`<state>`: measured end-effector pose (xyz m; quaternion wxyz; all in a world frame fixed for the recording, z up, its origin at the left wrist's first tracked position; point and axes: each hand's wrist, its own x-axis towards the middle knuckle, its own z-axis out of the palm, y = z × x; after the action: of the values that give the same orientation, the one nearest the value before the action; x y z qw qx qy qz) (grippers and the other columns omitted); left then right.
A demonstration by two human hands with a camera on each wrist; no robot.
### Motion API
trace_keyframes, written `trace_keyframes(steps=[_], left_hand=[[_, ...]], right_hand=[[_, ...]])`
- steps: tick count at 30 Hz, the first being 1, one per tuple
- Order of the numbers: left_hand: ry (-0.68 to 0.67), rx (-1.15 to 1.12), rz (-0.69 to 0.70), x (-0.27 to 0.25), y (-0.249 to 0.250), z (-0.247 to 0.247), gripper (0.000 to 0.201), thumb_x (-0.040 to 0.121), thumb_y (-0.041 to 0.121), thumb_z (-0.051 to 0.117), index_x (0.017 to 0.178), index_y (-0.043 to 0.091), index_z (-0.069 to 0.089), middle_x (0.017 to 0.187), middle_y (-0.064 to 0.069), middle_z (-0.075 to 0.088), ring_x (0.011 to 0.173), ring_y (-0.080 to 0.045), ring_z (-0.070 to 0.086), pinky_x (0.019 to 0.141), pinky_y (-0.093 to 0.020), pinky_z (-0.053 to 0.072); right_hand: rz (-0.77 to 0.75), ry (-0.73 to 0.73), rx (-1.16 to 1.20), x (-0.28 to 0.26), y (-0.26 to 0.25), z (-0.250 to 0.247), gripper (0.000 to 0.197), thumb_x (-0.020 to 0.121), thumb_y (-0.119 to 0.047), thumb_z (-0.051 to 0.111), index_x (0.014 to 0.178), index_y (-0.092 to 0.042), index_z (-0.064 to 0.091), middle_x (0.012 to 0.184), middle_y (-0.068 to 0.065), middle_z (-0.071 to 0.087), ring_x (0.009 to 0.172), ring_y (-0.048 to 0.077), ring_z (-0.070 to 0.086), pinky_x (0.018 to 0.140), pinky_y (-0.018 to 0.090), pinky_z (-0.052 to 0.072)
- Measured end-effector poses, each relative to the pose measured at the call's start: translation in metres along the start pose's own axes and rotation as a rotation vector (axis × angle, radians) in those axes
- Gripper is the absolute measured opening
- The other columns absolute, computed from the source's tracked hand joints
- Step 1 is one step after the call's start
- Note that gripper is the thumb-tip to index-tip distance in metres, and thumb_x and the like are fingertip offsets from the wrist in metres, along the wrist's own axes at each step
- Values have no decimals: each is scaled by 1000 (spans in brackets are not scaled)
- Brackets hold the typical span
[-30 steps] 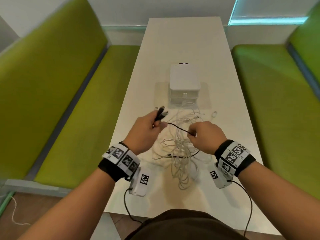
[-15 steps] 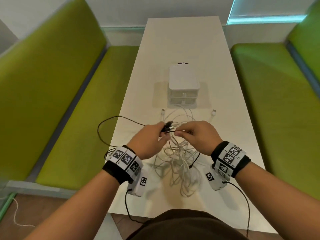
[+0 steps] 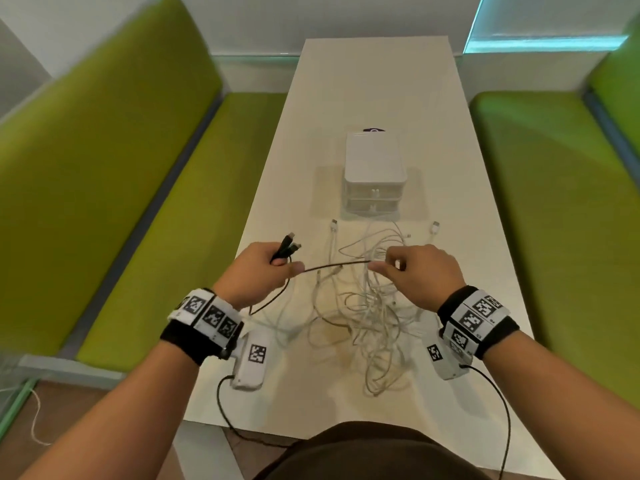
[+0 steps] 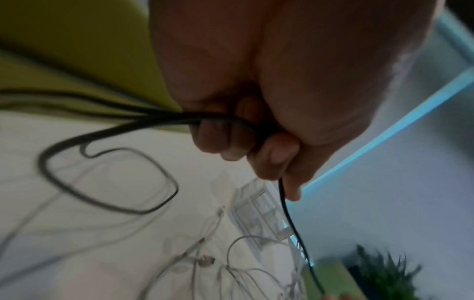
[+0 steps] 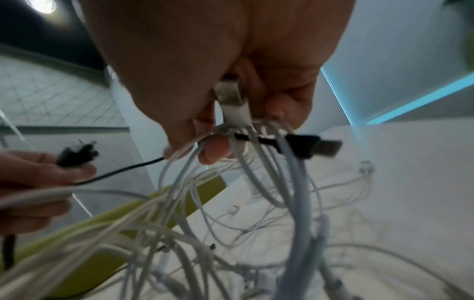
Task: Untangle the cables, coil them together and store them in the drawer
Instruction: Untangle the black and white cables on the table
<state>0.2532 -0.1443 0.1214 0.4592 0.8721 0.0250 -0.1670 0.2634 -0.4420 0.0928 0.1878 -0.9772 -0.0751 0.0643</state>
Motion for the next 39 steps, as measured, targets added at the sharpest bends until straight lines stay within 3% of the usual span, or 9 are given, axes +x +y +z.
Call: trace_keyframes(steps=[3,10,13,17,22,26,29,34,39], left_hand=[[-12,-52,-24,-13,-14,-11,51,85,26,78,66,22,30,56,5,30,51,-14,29,50,-26,26],[329,2,-31,-28,-34,-73,36,87,17,76,68,18,44,60,-5,39,57,-16,36,59,-30,30],[465,368,-17,-32,-41,-105,16,90,18,68,80,28,60,64,-3,57,52,-21,48,55,-28,40],[625,997,-79,-34,-45,-142,16,88,17,60,81,17,45,57,-6,49,47,-25,44,45,-31,38],[411,1127,-109,-17,-45,-126,34,87,45,68,94,19,47,82,0,50,73,-22,54,59,-40,52],[233,764,-140,-6,-37,-67,28,98,47,49,106,21,47,76,-2,61,63,-22,62,55,-34,49],[86,482,-53,-6,-23,-23,22,104,31,38,96,15,50,75,-9,61,68,-33,58,57,-38,39],[-37,237,-24,-2,-10,27,26,105,29,40,86,15,50,72,0,56,59,-19,47,55,-33,35],[-41,-450,-221,7,4,60,17,102,19,47,87,11,51,59,4,36,46,-11,27,45,-25,24]], right_hand=[[23,-17,-223,1,3,0,77,80,-91,33,63,-19,55,57,-5,58,57,14,58,57,30,44],[58,-84,-151,2,2,5,38,96,-62,48,84,-29,61,72,-11,56,72,19,58,63,30,42],[76,-45,4,5,8,5,32,96,-54,55,81,-28,63,80,-9,63,77,19,62,64,31,47],[-51,109,84,6,0,3,17,95,-39,62,87,-23,64,90,-5,60,82,18,58,71,35,49],[-396,-72,209,-5,-44,12,23,90,-49,66,85,-27,67,86,-13,60,89,10,50,79,31,44],[-453,-422,36,-13,-71,34,64,74,-75,67,111,-24,70,104,-5,67,98,15,59,83,35,51],[-348,-504,-89,-13,-69,36,54,86,-65,64,102,-14,74,92,4,73,85,23,68,79,38,55],[-155,-331,268,-3,-49,20,34,104,-33,50,83,-17,71,71,-9,64,65,7,60,66,26,46],[12,-35,714,0,-39,2,27,103,-16,50,86,-14,70,81,3,73,66,10,64,71,39,59]])
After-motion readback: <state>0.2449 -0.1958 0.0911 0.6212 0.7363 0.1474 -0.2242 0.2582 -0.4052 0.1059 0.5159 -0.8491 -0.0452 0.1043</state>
